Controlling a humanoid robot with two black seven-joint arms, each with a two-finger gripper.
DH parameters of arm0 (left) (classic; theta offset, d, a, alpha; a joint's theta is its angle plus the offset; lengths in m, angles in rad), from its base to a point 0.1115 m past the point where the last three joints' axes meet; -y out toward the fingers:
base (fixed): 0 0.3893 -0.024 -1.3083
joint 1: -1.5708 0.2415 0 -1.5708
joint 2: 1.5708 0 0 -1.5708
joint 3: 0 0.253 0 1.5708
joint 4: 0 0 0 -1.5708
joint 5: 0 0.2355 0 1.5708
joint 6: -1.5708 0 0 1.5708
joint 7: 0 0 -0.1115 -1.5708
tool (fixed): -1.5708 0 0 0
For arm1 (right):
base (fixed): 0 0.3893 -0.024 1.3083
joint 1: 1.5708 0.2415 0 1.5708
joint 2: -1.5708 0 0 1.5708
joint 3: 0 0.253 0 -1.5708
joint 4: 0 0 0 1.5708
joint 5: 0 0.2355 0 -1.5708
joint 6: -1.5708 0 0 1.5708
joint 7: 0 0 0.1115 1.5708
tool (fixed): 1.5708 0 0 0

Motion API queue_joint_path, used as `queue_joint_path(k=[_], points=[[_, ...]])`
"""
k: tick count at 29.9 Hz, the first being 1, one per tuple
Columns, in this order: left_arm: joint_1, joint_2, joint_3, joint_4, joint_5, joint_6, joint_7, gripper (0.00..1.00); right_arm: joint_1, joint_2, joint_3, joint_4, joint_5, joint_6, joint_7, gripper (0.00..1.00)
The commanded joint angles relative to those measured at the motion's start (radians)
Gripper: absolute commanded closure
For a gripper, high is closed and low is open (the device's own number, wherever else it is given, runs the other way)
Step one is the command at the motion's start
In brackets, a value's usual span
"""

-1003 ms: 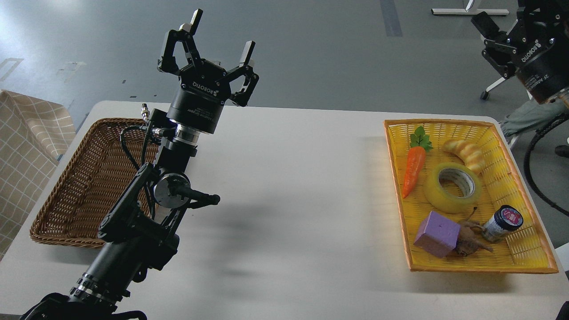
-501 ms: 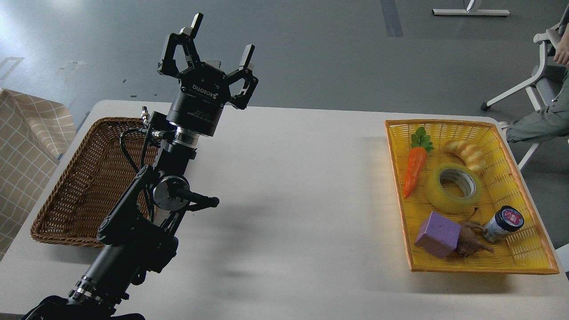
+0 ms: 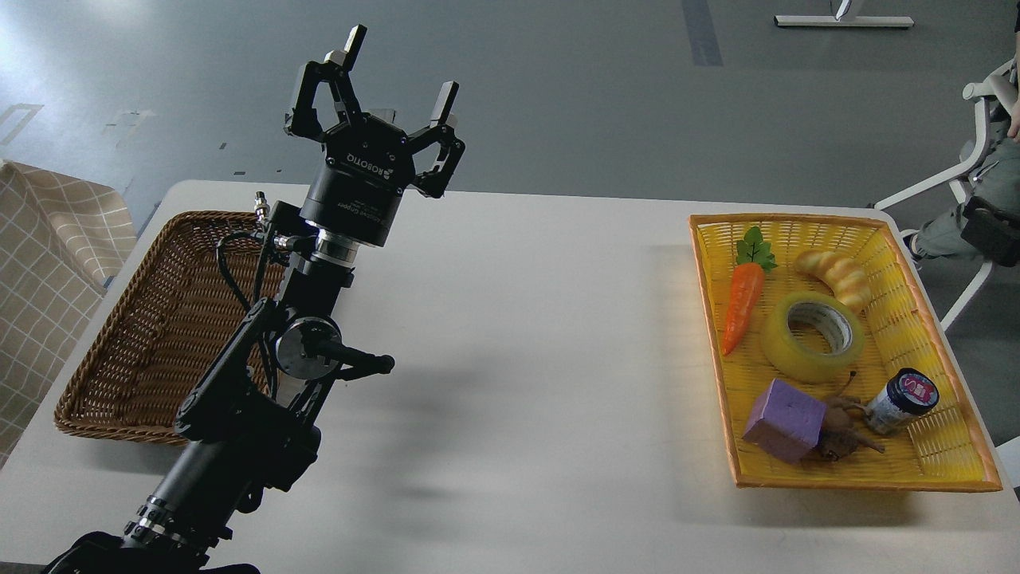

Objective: Place and transfer tape with both arms
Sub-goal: 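Lower the right gripper into the orange tray toward the yellow tape roll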

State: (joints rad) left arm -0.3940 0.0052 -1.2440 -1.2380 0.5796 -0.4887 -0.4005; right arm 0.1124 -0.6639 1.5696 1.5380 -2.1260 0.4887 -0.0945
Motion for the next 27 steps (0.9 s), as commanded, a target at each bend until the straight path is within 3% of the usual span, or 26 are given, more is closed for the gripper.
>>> queue_joint_path(k=[1,6,27], points=[[0.001,-0.001,0.000,0.000,0.000,0.000,0.000,0.02,-0.003,0.052,-0.032,-0.030,-0.005,0.000,-0.027,0.03],[0.014,-0.001,0.001,0.002,0.002,0.000,0.000,0.02,-0.003,0.076,-0.065,-0.055,-0.008,0.000,-0.027,0.14],[0.015,-0.002,0.000,0.000,0.002,0.000,0.000,0.02,0.068,0.107,-0.284,-0.183,-0.008,0.000,-0.021,0.22]])
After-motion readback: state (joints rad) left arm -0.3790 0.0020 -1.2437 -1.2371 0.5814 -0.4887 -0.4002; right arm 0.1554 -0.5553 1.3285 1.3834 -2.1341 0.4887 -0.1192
